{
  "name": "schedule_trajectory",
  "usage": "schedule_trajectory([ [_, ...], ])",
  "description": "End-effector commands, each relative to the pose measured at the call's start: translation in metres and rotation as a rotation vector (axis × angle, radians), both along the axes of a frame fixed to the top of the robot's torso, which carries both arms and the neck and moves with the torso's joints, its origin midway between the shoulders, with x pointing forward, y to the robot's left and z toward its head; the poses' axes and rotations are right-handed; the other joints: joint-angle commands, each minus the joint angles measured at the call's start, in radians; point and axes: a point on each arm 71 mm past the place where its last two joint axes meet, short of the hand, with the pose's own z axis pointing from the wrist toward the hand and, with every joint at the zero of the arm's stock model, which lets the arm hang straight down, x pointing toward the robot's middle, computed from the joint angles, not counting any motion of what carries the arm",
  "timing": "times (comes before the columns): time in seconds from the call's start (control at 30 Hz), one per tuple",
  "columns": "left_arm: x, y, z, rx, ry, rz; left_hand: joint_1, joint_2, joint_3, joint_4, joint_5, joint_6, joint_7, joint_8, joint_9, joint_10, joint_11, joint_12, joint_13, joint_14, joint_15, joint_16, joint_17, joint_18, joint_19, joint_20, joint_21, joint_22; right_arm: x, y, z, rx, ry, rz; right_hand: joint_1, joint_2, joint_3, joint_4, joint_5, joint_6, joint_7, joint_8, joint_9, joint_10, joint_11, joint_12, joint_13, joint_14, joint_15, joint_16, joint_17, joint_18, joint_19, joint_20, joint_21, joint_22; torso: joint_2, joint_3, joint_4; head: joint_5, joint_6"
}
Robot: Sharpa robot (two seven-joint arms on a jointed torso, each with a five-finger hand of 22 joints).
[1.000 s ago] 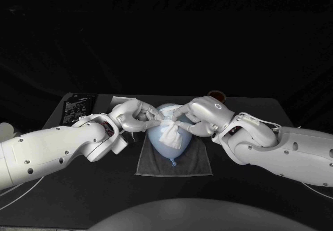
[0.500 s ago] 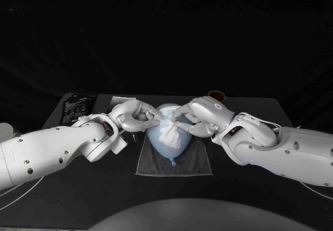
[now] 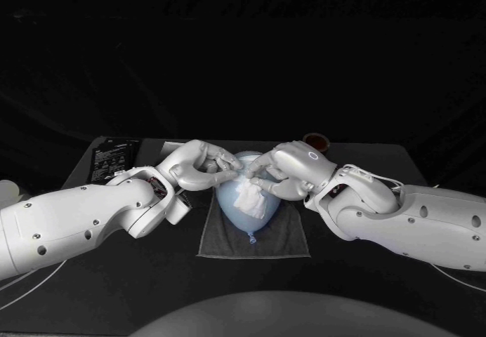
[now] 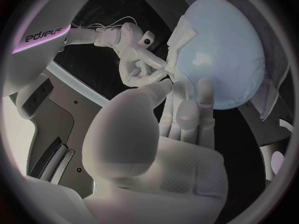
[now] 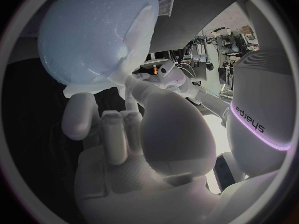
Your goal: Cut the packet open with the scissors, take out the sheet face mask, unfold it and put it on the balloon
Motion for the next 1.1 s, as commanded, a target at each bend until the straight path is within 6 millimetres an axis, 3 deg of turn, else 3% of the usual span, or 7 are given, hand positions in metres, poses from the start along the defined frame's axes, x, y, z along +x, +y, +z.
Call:
schedule_trajectory([
  [0.03,-0.001,0.001,0.008,-0.076,-0.053,0.002,0.007,-0.005,-0.002,-0.007,-0.001,0.002,-0.003,0.004,0.0,0.013,-0.005,-0.003,-0.001,-0.005,0.0,-0.002,0.007,0.011,-0.007,-0.001,-0.004,0.001,0.001,0.0,0.0,-0.001,-0.007,-0.009,0.0,0.005,0.007,0.001,0.0,0.008,0.002,0.005,0.0,0.104,-0.005,0.007,0.263,0.105,-0.005,0.004,0.263,-0.01,0.001,-0.006,-0.002,0.147,0.0,-0.0001,-0.0003,-0.001,0.0],
  [0.27,0.0,0.01,0.011,-0.076,-0.06,0.021,0.01,-0.004,-0.016,-0.023,-0.001,0.016,-0.011,0.012,0.005,0.044,-0.015,0.062,0.036,0.026,-0.008,0.02,0.075,0.008,0.014,-0.007,0.022,0.03,0.002,-0.001,0.0,-0.003,-0.007,-0.013,0.0,0.005,0.007,0.0,0.0,0.008,0.002,0.005,0.0,0.104,-0.005,0.007,0.263,0.105,-0.005,0.004,0.263,-0.01,0.001,-0.006,-0.001,0.147,-0.001,0.0006,-0.0003,-0.002,-0.001],
  [0.37,0.001,0.014,0.011,-0.07,-0.059,0.034,0.007,0.0,-0.023,-0.029,-0.001,0.019,-0.013,0.013,0.007,0.036,-0.017,0.116,0.074,0.038,-0.011,0.029,0.099,0.004,0.029,-0.011,0.038,0.05,0.001,-0.001,0.001,-0.001,-0.009,-0.013,0.0,0.005,0.007,0.0,0.0,0.008,0.002,0.005,0.0,0.104,-0.005,0.007,0.263,0.105,-0.005,0.004,0.263,-0.01,0.001,-0.006,-0.001,0.147,0.0,0.0009,0.0004,-0.001,-0.001],
  [0.57,0.004,0.018,0.01,-0.045,-0.069,0.073,0.004,-0.002,-0.027,-0.035,-0.001,0.001,-0.011,0.002,0.004,0.024,-0.017,0.158,0.104,0.044,-0.012,0.033,0.113,0.002,0.037,-0.013,0.047,0.06,0.001,-0.001,0.001,0.003,-0.011,-0.013,0.0,0.005,0.007,0.0,0.0,0.008,0.002,0.005,0.0,0.104,-0.005,0.007,0.263,0.105,-0.005,0.004,0.263,-0.01,0.001,-0.006,-0.001,0.147,-0.001,0.0009,-0.0001,0.002,-0.002],
  [0.7,0.008,0.017,0.009,-0.013,-0.083,0.092,-0.003,-0.01,-0.036,-0.036,-0.002,-0.033,-0.01,-0.014,-0.001,0.02,-0.022,0.181,0.12,0.047,-0.015,0.035,0.118,0.003,0.036,-0.013,0.048,0.059,0.001,-0.001,0.001,0.004,-0.012,-0.011,0.0,0.005,0.007,0.0,0.0,0.008,0.002,0.005,0.0,0.104,-0.005,0.007,0.263,0.105,-0.005,0.004,0.263,-0.01,0.001,-0.006,-0.001,0.147,-0.001,0.0012,-0.0008,0.004,0.0],
  [0.93,0.011,0.01,0.006,0.03,-0.098,0.084,-0.004,-0.009,-0.044,-0.039,-0.001,-0.019,-0.011,-0.004,0.005,0.015,-0.021,0.21,0.14,0.053,-0.015,0.038,0.132,0.001,0.043,-0.014,0.052,0.066,0.0,0.001,0.001,0.006,-0.011,-0.006,0.0,0.005,0.009,-0.001,0.0,0.007,0.002,0.007,0.001,0.104,-0.005,0.007,0.263,0.105,-0.005,0.004,0.263,-0.011,0.002,-0.006,0.001,0.148,0.0,0.0018,-0.0022,0.003,0.0],
  [1.1,0.012,0.006,0.004,0.05,-0.102,0.074,-0.003,-0.007,-0.049,-0.042,-0.002,-0.009,-0.014,0.002,0.008,0.037,-0.023,0.258,0.198,0.059,-0.016,0.042,0.146,-0.001,0.05,-0.015,0.058,0.075,0.0,0.001,0.002,0.007,-0.01,-0.005,0.0,0.005,0.009,-0.001,0.0,0.007,0.002,0.007,0.001,0.104,-0.005,0.007,0.263,0.105,-0.005,0.004,0.263,-0.011,0.002,-0.006,0.001,0.148,0.0,0.0024,-0.0017,0.003,-0.001],
])
